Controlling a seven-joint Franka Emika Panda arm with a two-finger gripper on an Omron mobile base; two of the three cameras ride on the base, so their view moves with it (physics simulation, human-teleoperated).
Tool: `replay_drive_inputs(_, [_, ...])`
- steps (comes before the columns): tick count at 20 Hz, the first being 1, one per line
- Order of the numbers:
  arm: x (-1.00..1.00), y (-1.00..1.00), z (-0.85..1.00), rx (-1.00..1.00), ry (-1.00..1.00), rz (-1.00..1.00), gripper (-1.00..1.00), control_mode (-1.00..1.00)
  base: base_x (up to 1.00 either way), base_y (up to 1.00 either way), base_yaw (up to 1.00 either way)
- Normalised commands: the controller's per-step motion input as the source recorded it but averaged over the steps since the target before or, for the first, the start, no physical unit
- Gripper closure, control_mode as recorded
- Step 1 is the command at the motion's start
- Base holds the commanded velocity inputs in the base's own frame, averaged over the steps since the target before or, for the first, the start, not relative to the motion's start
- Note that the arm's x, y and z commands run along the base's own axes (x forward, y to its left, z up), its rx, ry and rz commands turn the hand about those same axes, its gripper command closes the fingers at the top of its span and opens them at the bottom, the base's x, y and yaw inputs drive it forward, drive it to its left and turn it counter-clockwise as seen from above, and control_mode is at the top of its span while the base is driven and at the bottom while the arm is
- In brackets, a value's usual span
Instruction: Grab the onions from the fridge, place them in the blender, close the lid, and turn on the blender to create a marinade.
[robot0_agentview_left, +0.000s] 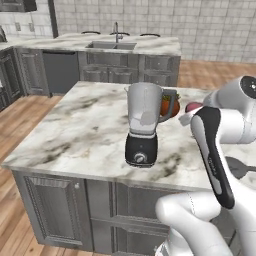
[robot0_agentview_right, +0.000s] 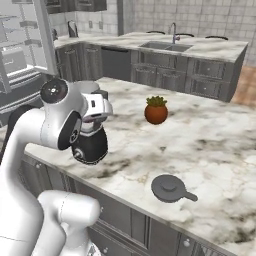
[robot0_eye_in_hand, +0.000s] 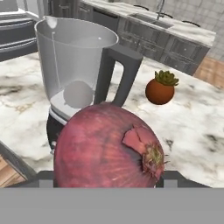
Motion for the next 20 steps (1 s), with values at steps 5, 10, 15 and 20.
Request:
replay_drive_inputs(5, [0.37, 0.13, 0.13, 0.00, 0.01, 0.03, 1.00, -1.00, 0.00, 0.00, 0.00])
replay_drive_inputs(10, [0.22, 0.25, 0.48, -0.02, 0.00, 0.05, 1.00, -1.00, 0.00, 0.00, 0.00])
replay_drive_inputs(15, [0.26, 0.20, 0.58, 0.00, 0.00, 0.07, 1.00, -1.00, 0.00, 0.00, 0.00])
replay_drive_inputs(20, [0.51, 0.13, 0.19, 0.00, 0.06, 0.05, 1.00, -1.00, 0.00, 0.00, 0.00])
